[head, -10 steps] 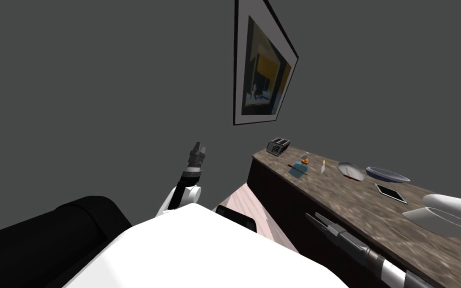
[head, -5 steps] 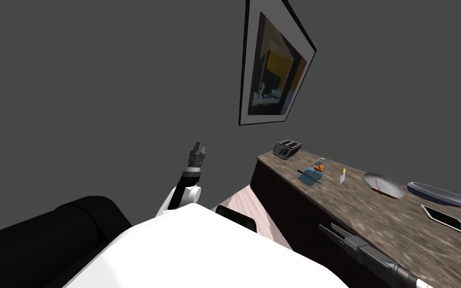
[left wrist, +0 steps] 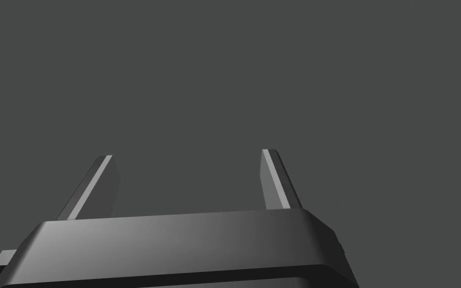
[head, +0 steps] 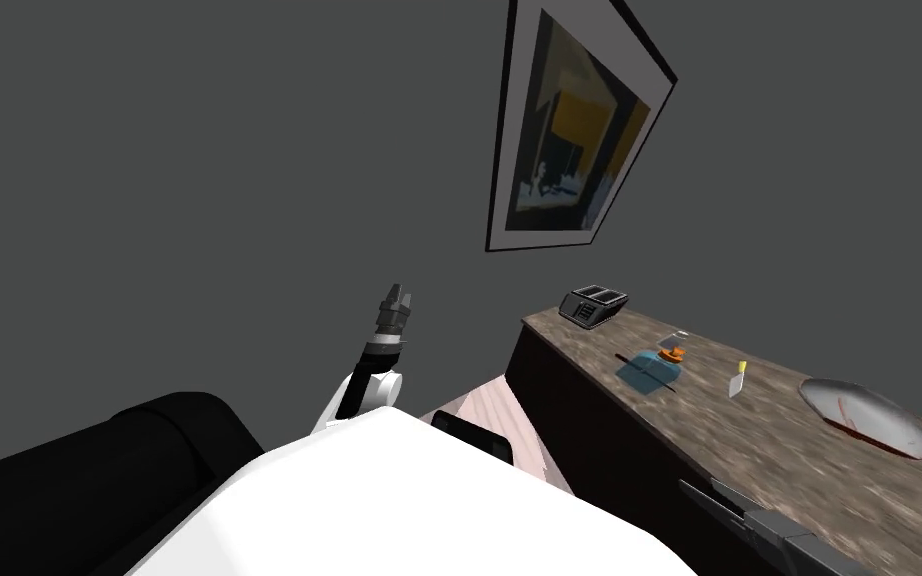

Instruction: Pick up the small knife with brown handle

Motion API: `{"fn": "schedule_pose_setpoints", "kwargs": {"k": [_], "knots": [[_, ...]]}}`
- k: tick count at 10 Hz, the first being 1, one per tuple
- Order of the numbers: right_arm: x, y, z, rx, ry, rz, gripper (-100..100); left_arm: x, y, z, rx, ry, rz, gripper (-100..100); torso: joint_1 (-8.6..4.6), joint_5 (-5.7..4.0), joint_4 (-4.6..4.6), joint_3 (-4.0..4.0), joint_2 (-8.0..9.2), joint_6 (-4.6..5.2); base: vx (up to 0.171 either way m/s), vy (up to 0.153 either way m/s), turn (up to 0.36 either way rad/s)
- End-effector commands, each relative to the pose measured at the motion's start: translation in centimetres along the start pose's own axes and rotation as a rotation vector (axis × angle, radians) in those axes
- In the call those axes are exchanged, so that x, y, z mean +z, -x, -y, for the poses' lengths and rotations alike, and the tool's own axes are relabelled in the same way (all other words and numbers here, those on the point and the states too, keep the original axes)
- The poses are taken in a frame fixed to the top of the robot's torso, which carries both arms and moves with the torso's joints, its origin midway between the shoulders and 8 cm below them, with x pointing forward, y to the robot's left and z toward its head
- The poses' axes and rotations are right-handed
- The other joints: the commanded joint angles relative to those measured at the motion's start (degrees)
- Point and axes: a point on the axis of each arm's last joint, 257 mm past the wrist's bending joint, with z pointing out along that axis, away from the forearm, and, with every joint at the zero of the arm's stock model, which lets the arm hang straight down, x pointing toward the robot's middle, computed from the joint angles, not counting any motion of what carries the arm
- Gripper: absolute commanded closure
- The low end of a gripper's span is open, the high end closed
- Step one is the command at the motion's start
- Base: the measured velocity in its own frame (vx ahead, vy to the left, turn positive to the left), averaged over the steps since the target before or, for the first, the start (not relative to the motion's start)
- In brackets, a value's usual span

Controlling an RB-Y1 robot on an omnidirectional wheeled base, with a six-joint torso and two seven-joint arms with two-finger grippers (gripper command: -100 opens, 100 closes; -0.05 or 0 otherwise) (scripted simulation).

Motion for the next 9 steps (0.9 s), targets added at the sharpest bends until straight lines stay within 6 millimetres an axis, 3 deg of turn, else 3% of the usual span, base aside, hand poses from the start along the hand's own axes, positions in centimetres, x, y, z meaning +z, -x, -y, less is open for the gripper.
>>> {"fn": "schedule_pose_setpoints", "kwargs": {"k": [1,3,7,9], "knots": [[-1.9,-1.2,2.0,-0.017,-0.043,-0.064,-100,0.0,0.0,0.0,0.0,0.0,0.0,0,0.0,0.0,0.0,0.0,0.0,0.0,0.035,-0.064,0.225],[-4.9,-3.2,4.6,-0.041,-0.091,-0.165,-100,0.0,0.0,0.0,0.0,0.0,0.0,0,-0.18,-0.02,-0.02,-0.06,-0.1,-0.1,0.065,-0.117,0.459],[-8.6,-5.5,7.3,-0.045,-0.155,-0.266,-100,0.0,0.0,0.0,0.0,0.0,0.0,0,-0.03,-0.01,-0.03,-0.07,-0.12,0.0,0.052,-0.084,0.197],[-9.2,-5.8,7.8,-0.039,-0.174,-0.271,-100,0.0,0.0,0.0,0.0,0.0,0.0,0,-0.02,-0.01,-0.02,-0.07,-0.12,0.01,0.029,-0.051,0.069]]}}
